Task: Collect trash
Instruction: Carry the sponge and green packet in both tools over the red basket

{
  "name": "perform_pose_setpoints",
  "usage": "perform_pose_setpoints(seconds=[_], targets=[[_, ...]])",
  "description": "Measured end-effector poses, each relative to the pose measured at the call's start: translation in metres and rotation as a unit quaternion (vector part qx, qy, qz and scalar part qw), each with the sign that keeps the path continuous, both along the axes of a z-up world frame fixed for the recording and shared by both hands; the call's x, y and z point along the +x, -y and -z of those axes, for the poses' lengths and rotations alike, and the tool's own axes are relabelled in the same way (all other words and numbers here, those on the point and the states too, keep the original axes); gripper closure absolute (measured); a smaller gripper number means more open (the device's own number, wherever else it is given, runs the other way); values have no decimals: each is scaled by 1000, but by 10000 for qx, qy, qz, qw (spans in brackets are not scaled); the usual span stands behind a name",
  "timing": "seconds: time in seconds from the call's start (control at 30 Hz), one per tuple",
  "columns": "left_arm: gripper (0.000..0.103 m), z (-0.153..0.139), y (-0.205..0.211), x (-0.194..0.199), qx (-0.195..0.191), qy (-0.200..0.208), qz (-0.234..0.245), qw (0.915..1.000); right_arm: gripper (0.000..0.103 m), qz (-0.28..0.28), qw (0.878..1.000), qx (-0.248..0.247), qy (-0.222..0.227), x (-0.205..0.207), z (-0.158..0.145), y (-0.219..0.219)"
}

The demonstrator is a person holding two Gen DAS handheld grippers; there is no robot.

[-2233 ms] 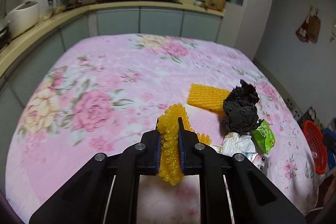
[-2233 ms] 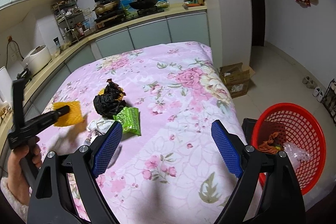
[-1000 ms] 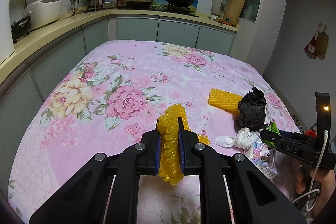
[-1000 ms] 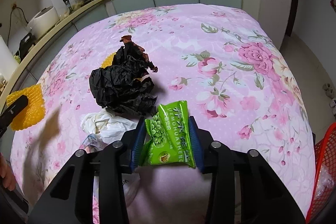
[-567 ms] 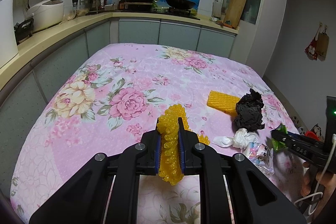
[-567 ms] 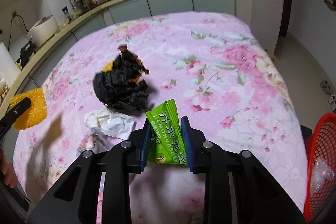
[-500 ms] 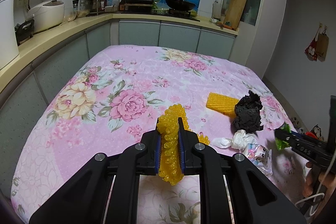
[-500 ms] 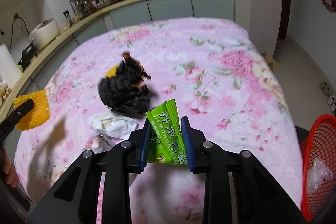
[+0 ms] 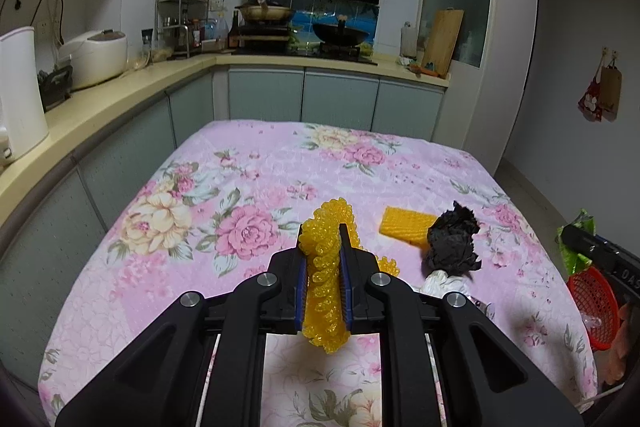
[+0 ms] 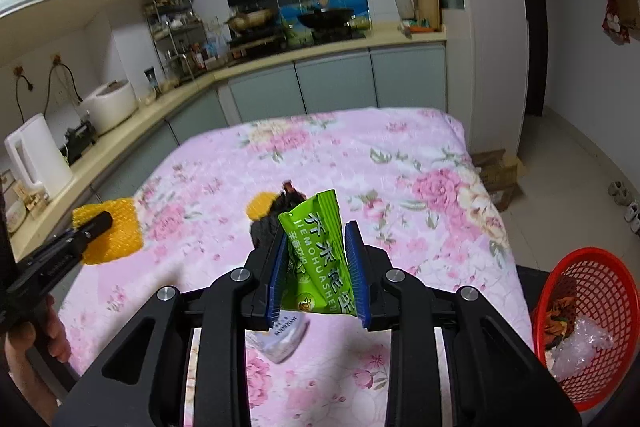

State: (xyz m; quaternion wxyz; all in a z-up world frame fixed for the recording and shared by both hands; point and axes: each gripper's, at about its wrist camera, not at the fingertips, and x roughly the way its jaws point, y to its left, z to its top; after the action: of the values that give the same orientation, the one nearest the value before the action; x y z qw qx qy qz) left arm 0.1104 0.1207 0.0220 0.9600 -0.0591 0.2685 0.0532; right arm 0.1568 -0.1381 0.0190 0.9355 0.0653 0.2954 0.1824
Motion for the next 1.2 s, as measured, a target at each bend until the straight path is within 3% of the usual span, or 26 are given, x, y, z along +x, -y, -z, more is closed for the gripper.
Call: perform_pose_setpoints(seconds=[0.5,1.2], targets=[[91,-38,26,-13,335,460,115,9983,75,35,9978,229,618,-31,-39,14],[91,-59,72,-18,571,766,533,9940,75,386,9947,394,865,-50,-52,52]])
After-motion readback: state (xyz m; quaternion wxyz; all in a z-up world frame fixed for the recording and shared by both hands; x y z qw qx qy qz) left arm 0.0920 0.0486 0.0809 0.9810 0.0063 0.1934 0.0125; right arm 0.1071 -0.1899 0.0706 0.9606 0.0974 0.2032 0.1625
